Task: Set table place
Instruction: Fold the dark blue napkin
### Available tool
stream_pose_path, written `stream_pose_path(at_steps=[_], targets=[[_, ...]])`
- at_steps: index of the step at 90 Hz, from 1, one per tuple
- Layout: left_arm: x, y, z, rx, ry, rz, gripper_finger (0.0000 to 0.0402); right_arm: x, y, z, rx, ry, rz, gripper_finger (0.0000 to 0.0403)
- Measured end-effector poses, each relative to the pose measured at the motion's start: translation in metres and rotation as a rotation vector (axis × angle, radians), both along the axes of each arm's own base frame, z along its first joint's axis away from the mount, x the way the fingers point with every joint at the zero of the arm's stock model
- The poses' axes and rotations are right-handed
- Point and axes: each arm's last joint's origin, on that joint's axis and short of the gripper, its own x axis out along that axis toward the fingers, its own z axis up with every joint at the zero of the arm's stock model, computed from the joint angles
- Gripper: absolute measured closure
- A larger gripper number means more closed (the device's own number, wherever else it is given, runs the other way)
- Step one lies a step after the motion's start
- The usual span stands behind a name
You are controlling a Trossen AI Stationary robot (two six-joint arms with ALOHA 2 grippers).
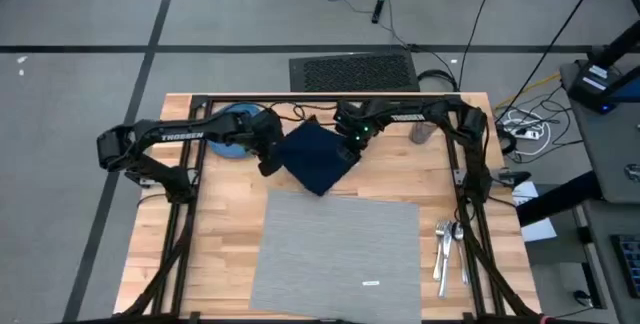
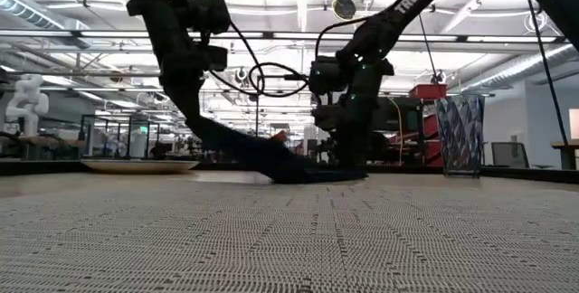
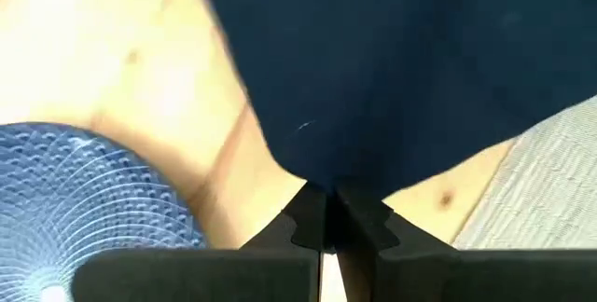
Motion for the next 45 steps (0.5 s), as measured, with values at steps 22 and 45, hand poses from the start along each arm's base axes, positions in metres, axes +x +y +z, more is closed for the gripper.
stream_pose_path(at_steps=[22, 45], targets=[[-0.004, 0.004, 0.001, 0.065, 0.033, 0.037, 0.0402, 0.010, 0.034, 0.001, 0.051, 0.021, 0.040, 0.0403], [0.004, -0.002, -0.001, -0.086, -0.054, -0.098, 0.0402, 0.020, 0.034, 0.002, 0.031, -0.068, -0.007, 0.0403]])
